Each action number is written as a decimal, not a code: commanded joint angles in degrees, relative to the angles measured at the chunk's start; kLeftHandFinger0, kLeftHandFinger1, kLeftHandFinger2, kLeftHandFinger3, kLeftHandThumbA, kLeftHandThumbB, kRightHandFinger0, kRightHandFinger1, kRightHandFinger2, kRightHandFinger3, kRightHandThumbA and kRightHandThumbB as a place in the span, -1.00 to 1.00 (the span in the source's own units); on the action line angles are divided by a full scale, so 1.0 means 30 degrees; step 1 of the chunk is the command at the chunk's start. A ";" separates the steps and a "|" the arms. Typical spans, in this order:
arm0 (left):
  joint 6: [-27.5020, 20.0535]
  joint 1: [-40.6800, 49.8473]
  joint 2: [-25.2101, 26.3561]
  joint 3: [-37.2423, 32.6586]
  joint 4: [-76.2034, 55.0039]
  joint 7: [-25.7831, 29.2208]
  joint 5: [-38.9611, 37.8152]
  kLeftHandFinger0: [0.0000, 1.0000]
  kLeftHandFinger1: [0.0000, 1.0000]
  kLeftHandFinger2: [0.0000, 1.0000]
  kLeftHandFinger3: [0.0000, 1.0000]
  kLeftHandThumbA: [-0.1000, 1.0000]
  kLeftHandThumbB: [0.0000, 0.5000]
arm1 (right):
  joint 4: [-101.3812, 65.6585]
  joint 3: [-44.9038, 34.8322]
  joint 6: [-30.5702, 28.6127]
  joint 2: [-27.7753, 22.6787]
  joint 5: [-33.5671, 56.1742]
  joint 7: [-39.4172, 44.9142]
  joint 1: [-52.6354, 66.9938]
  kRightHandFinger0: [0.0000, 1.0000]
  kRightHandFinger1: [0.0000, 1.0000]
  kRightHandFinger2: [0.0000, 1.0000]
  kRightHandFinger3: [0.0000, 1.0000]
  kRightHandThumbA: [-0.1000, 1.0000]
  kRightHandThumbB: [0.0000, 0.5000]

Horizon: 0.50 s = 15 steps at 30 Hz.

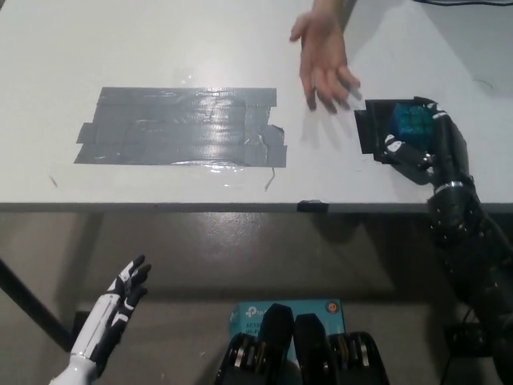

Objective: A rubick's cube is kept in the black marked spot on the table and the robot uses its right arm to pick it up and hands it to a person

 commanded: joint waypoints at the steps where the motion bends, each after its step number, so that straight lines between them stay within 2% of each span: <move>1: 0.0385 0.0106 0.0096 -0.0084 -0.1035 -0.0441 -0.0209 0.90 1.00 1.00 1.00 0.92 -0.02 | -0.6000 -0.1610 0.0754 -0.0143 0.1176 -0.0010 0.2282 -0.54 -0.23 0.32 0.61 -1.00 -0.17; 2: 0.0586 0.0171 0.0059 -0.0102 -0.1175 -0.0443 -0.0213 0.90 1.00 1.00 1.00 0.91 -0.02 | -0.8281 -0.1756 0.0948 -0.0265 0.0978 0.0114 0.2531 -0.95 -0.71 0.19 0.66 -1.00 -0.26; 4: 0.0656 0.0199 0.0043 -0.0125 -0.1226 -0.0418 -0.0137 0.92 1.00 1.00 1.00 0.91 -0.04 | -0.9859 -0.1988 0.1340 -0.0271 0.1020 0.0380 0.2668 -1.00 -0.82 0.29 0.72 -1.00 -0.32; 7: 0.0641 0.0290 0.0074 -0.0089 -0.1220 -0.0429 -0.0122 0.94 1.00 1.00 1.00 0.91 -0.01 | -1.3274 -0.2435 0.2593 -0.0134 0.1495 0.1121 0.2667 -1.00 -0.67 0.49 0.74 -1.00 -0.35; 8: 0.0499 0.0385 0.0052 -0.0065 -0.1176 -0.0410 -0.0160 0.93 1.00 1.00 1.00 0.90 0.05 | -1.4775 -0.2326 0.3056 -0.0104 0.1197 0.1238 0.2558 -1.00 -0.53 0.56 0.73 -1.00 -0.34; 12: 0.0256 0.0429 0.0044 -0.0051 -0.1075 -0.0311 -0.0008 0.91 1.00 0.98 1.00 0.90 0.07 | -1.7297 -0.2061 0.3938 0.0139 0.0777 0.1464 0.2155 -1.00 -0.47 0.57 0.74 -1.00 -0.32; 13: 0.0434 0.0550 0.0047 -0.0036 -0.1236 -0.0362 -0.0093 0.94 1.00 0.99 1.00 0.90 0.09 | -1.8035 -0.1876 0.4462 0.0248 0.0645 0.1686 0.1934 -1.00 -0.38 0.62 0.74 -1.00 -0.31; 15: 0.0600 0.0749 0.0055 -0.0024 -0.1516 -0.0387 -0.0130 0.95 1.00 1.00 1.00 0.90 0.08 | -1.8708 -0.1588 0.5037 0.0361 0.0294 0.1901 0.1648 -1.00 -0.35 0.64 0.76 -1.00 -0.30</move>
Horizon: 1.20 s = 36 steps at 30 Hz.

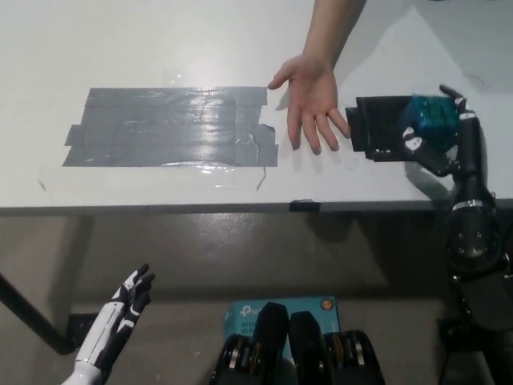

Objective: A rubick's cube is kept in the black marked spot on the table and the robot uses its right arm to pick it up and hands it to a person

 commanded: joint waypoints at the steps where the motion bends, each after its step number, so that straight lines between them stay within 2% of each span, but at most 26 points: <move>1: 0.0181 0.0595 0.0310 0.0023 -0.1587 -0.0359 -0.0085 0.95 1.00 0.99 1.00 0.90 0.08 | -0.8439 -0.0364 0.3641 0.0323 -0.0309 0.1581 -0.2340 -1.00 -0.33 0.64 0.76 -1.00 -0.27; 3: 0.0132 0.0675 0.0352 0.0022 -0.1685 -0.0363 -0.0046 0.96 1.00 0.99 1.00 0.90 0.04 | -0.8204 0.0009 0.4012 0.0497 -0.0503 0.1878 -0.3045 -1.00 -0.28 0.67 0.83 -1.00 -0.28; 5: 0.0082 0.0753 0.0351 0.0019 -0.1796 -0.0322 0.0024 0.96 1.00 0.98 1.00 0.88 0.03 | -0.7517 0.0262 0.3707 0.0581 -0.0504 0.2064 -0.3590 -1.00 -0.22 0.65 0.81 -1.00 -0.27; 8: 0.0062 0.0819 0.0377 -0.0071 -0.1989 -0.0276 0.0311 0.96 1.00 0.96 1.00 0.89 0.08 | -0.6039 0.0572 0.4154 0.0872 -0.0451 0.2499 -0.4739 -0.99 -0.10 0.72 0.95 -1.00 -0.29; 15: 0.0314 0.0966 0.0433 -0.0025 -0.2341 -0.0325 0.0296 0.99 1.00 0.95 1.00 0.89 0.13 | -0.0740 0.1362 0.2734 0.1379 -0.1197 0.1942 -0.7154 -0.99 -0.09 0.72 0.91 -1.00 -0.23; 18: 0.0426 0.1167 0.0430 0.0041 -0.2521 -0.0315 0.0252 0.99 1.00 0.93 1.00 0.87 0.22 | 0.1563 0.1746 0.2288 0.1685 -0.1538 0.1574 -0.8049 -0.98 -0.08 0.70 0.84 -1.00 -0.20; 21: 0.0537 0.1332 0.0411 0.0021 -0.2676 -0.0330 0.0371 0.98 0.99 0.92 1.00 0.87 0.35 | 0.4263 0.2051 0.1760 0.2004 -0.1576 0.1406 -0.9029 -1.00 -0.04 0.75 0.87 -1.00 -0.18; 22: 0.0509 0.1355 0.0413 0.0011 -0.2703 -0.0348 0.0376 0.96 0.98 0.92 1.00 0.86 0.32 | 0.4995 0.2144 0.1815 0.2117 -0.1644 0.1298 -0.9293 -0.99 -0.01 0.76 0.88 -1.00 -0.19; 23: 0.0504 0.1392 0.0413 0.0012 -0.2759 -0.0370 0.0343 0.95 0.98 0.92 1.00 0.86 0.32 | 0.5531 0.2230 0.1961 0.2211 -0.1725 0.1202 -0.9497 -0.89 0.00 0.76 0.88 -1.00 -0.08; 24: 0.0527 0.1437 0.0426 0.0009 -0.2808 -0.0377 0.0361 0.95 0.98 0.92 1.00 0.86 0.32 | 0.6256 0.2293 0.1680 0.2308 -0.1696 0.1114 -0.9714 -0.98 -0.10 0.68 0.81 -1.00 -0.16; 25: 0.0373 0.1426 0.0424 0.0016 -0.2746 -0.0337 0.0396 0.92 0.96 0.91 1.00 0.85 0.34 | 0.7167 0.2385 0.1373 0.2437 -0.1704 0.0996 -0.9952 -1.00 -0.46 0.27 0.67 -1.00 -0.18; 27: 0.0263 0.1567 0.0363 0.0023 -0.2805 -0.0298 0.0367 0.92 0.95 0.90 1.00 0.84 0.32 | 0.8654 0.2503 0.1089 0.2662 -0.1624 0.0922 -1.0253 -1.00 -0.64 0.16 0.65 -1.00 -0.19; 29: 0.0213 0.1715 0.0353 0.0005 -0.2874 -0.0342 0.0292 0.92 0.95 0.90 1.00 0.83 0.31 | 0.9627 0.2639 0.0812 0.2785 -0.1618 0.0966 -1.0290 -1.00 -0.59 0.30 0.69 -1.00 -0.19; 30: 0.0158 0.1739 0.0421 -0.0056 -0.2888 -0.0321 0.0522 0.93 0.95 0.90 1.00 0.86 0.28 | 1.0453 0.2752 0.0643 0.2859 -0.1652 0.0959 -1.0393 -1.00 -0.47 0.50 0.77 -1.00 -0.19; 33: 0.0124 0.1736 0.0431 -0.0111 -0.2878 -0.0377 0.0542 0.94 0.95 0.91 1.00 0.85 0.28 | 1.1988 0.2865 0.0332 0.2992 -0.1619 0.0911 -1.0529 -1.00 -0.31 0.67 0.81 -1.00 -0.16; 34: 0.0231 0.1754 0.0392 -0.0108 -0.2942 -0.0372 0.0540 0.92 0.93 0.89 1.00 0.83 0.31 | 1.2753 0.2884 0.0222 0.3046 -0.1549 0.0918 -1.0464 -1.00 -0.32 0.56 0.75 -1.00 -0.18; 35: 0.0303 0.1768 0.0377 -0.0099 -0.2980 -0.0376 0.0519 0.92 0.93 0.89 1.00 0.83 0.31 | 1.3049 0.2901 0.0193 0.3070 -0.1535 0.0900 -1.0442 -1.00 -0.32 0.56 0.75 -1.00 -0.18; 36: 0.0374 0.1781 0.0365 -0.0084 -0.3016 -0.0386 0.0491 0.92 0.93 0.89 1.00 0.83 0.32 | 1.3318 0.2921 0.0145 0.3094 -0.1529 0.0858 -1.0455 -1.00 -0.37 0.44 0.66 -1.00 -0.19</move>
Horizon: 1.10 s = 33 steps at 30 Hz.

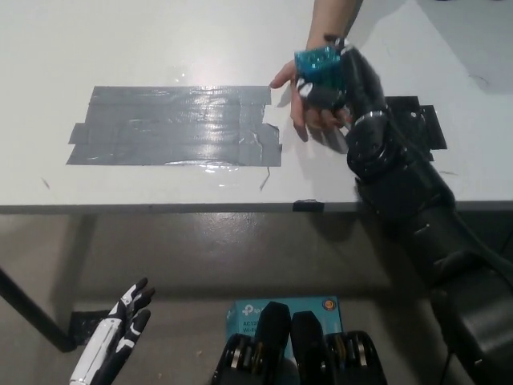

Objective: A rubick's cube is kept in the black marked spot on the table and the robot uses its right arm to pick it up and hands it to a person

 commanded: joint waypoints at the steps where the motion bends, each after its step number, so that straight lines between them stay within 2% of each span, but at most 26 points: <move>1: -0.0163 0.0204 0.0304 -0.0037 -0.0699 -0.0173 0.0245 0.91 0.93 0.89 1.00 0.83 0.29 | 0.1239 0.0227 -0.1385 0.0255 -0.0218 -0.0586 -0.1470 -0.90 -0.28 0.41 0.66 -1.00 -0.06; 2: -0.0309 0.0316 0.0334 -0.0053 -0.0729 -0.0185 0.0303 0.87 0.90 0.87 1.00 0.81 0.22 | 0.1275 0.0483 -0.0458 0.0132 -0.0229 0.0944 -0.1357 0.39 1.00 1.00 1.00 -0.06 0.56; 3: -0.0425 0.0364 0.0343 -0.0041 -0.0705 -0.0190 0.0289 0.87 0.90 0.87 1.00 0.80 0.22 | 0.1350 0.0693 0.0103 0.0043 -0.0277 0.1944 -0.1355 0.90 1.00 1.00 1.00 -0.02 0.58; 4: -0.0437 0.0371 0.0346 -0.0024 -0.0710 -0.0199 0.0270 0.86 0.89 0.87 1.00 0.80 0.22 | 0.1415 0.0720 0.0391 0.0020 -0.0203 0.2383 -0.1400 1.00 1.00 1.00 1.00 0.14 0.78; 5: -0.0369 0.0415 0.0317 0.0009 -0.0790 -0.0217 0.0183 0.87 0.89 0.86 1.00 0.78 0.22 | 0.1369 0.0788 0.0849 -0.0072 -0.0073 0.3149 -0.1371 1.00 1.00 1.00 1.00 0.31 0.89; 6: -0.0352 0.0436 0.0291 0.0023 -0.0826 -0.0213 0.0151 0.87 0.89 0.86 1.00 0.78 0.22 | 0.1328 0.0898 0.1030 -0.0147 -0.0073 0.3520 -0.1350 1.00 1.00 1.00 1.00 0.33 0.91; 8: -0.0355 0.0453 0.0302 -0.0005 -0.0855 -0.0197 0.0262 0.86 0.88 0.85 0.99 0.77 0.19 | 0.1284 0.0964 0.1234 -0.0296 -0.0043 0.3818 -0.1340 1.00 1.00 1.00 1.00 0.58 1.00; 13: -0.0657 0.0468 0.0358 -0.0024 -0.0783 -0.0204 0.0349 0.85 0.86 0.84 0.99 0.76 0.10 | 0.0458 0.0878 0.1136 -0.0550 0.0021 0.3756 -0.1118 1.00 1.00 1.00 1.00 0.80 1.00; 15: -0.0673 0.0438 0.0372 -0.0016 -0.0732 -0.0234 0.0317 0.87 0.87 0.84 0.99 0.75 0.11 | 0.0105 0.0627 0.0976 -0.0581 0.0194 0.3554 -0.1017 1.00 1.00 1.00 1.00 0.78 1.00; 16: -0.0636 0.0444 0.0382 -0.0015 -0.0734 -0.0230 0.0346 0.87 0.87 0.85 0.99 0.76 0.17 | -0.0121 0.0522 0.0746 -0.0626 0.0256 0.3397 -0.0979 1.00 1.00 1.00 1.00 0.86 1.00; 20: -0.0693 0.0606 0.0371 -0.0103 -0.0844 -0.0187 0.0586 0.86 0.86 0.85 1.00 0.77 0.10 | -0.2342 0.0009 0.0587 -0.0823 0.0375 0.2846 -0.0566 1.00 1.00 1.00 1.00 0.80 1.00; 25: -0.0660 0.0769 0.0272 -0.0149 -0.0842 -0.0167 0.0597 0.83 0.83 0.82 0.99 0.77 0.13 | -0.8707 -0.0718 0.1830 -0.1465 0.0162 0.3004 0.0452 1.00 1.00 1.00 1.00 0.76 0.90; 28: -0.0692 0.0701 0.0285 -0.0205 -0.0875 -0.0101 0.0860 0.81 0.82 0.80 0.97 0.78 0.09 | -1.1967 -0.1117 0.2460 -0.1907 0.0050 0.3280 0.1112 1.00 1.00 1.00 1.00 0.77 0.89; 31: -0.0603 0.0696 0.0253 -0.0148 -0.0920 -0.0150 0.0662 0.80 0.81 0.80 0.96 0.74 0.04 | -1.7169 -0.1894 0.3331 -0.2422 0.0412 0.3910 0.2404 1.00 1.00 1.00 1.00 0.67 0.93; 33: -0.0646 0.0651 0.0353 -0.0068 -0.0853 -0.0267 0.0424 0.81 0.82 0.81 0.97 0.72 0.04 | -1.9650 -0.1932 0.3717 -0.2817 0.0342 0.4444 0.3193 1.00 1.00 1.00 1.00 0.74 0.94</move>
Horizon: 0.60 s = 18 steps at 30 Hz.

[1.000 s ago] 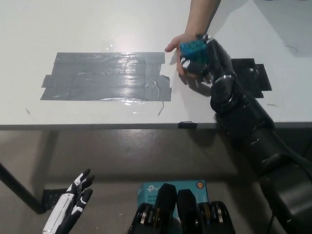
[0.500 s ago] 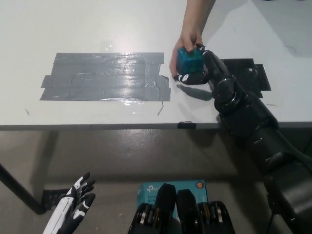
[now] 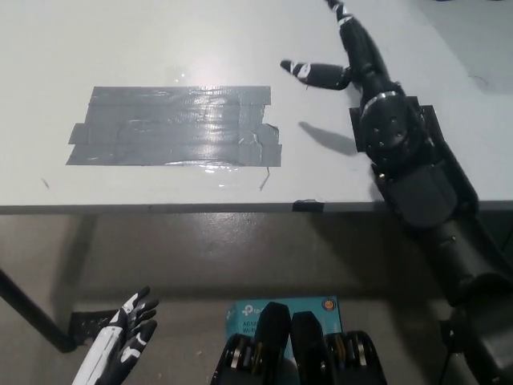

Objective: A rubick's cube is kept in the black marked spot on the table and the robot uses its right arm to pick it up and hands it to a person

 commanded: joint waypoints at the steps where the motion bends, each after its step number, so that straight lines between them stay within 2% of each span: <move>1: -0.0708 0.0138 0.0388 -0.0006 -0.0597 -0.0224 -0.0007 0.82 0.81 0.81 0.97 0.72 0.07 | -1.1832 -0.1463 0.2250 -0.1979 0.0259 0.1656 0.1551 1.00 1.00 1.00 1.00 0.79 0.94; 6: -0.0801 -0.0386 0.0349 -0.0032 -0.0187 -0.0117 0.0212 0.86 0.82 0.80 0.96 0.74 0.06 | -1.8820 -0.1872 0.3627 -0.3099 0.0786 0.3075 0.4808 1.00 1.00 1.00 1.00 0.81 0.98; 7: -0.0682 -0.0600 0.0355 -0.0021 -0.0101 -0.0116 0.0236 0.87 0.83 0.80 0.96 0.75 0.12 | -2.0496 -0.2034 0.3479 -0.3408 0.1004 0.3232 0.5811 1.00 1.00 1.00 1.00 0.82 0.87; 8: -0.0616 -0.0640 0.0351 -0.0015 -0.0092 -0.0115 0.0238 0.87 0.83 0.80 0.96 0.75 0.13 | -2.1173 -0.2097 0.3365 -0.3521 0.1128 0.3277 0.6243 1.00 1.00 1.00 1.00 0.82 0.85; 12: -0.0416 -0.1062 0.0398 0.0013 0.0241 -0.0172 0.0204 0.90 0.87 0.84 0.98 0.77 0.18 | -2.5424 -0.2742 0.3119 -0.3963 0.1887 0.3172 0.9483 1.00 1.00 1.00 1.00 0.92 0.99; 16: -0.0481 -0.1859 0.0435 0.0027 0.0654 -0.0119 0.0325 0.93 0.87 0.85 0.99 0.76 0.10 | -2.7997 -0.3204 0.2322 -0.4240 0.2438 0.2777 1.1945 1.00 1.00 1.00 1.00 0.95 1.00; 18: -0.0337 -0.2081 0.0402 0.0082 0.0817 -0.0154 0.0160 0.89 0.87 0.85 0.99 0.77 0.19 | -2.9167 -0.3330 0.2179 -0.4167 0.2915 0.2507 1.3320 1.00 1.00 1.00 1.00 0.93 1.00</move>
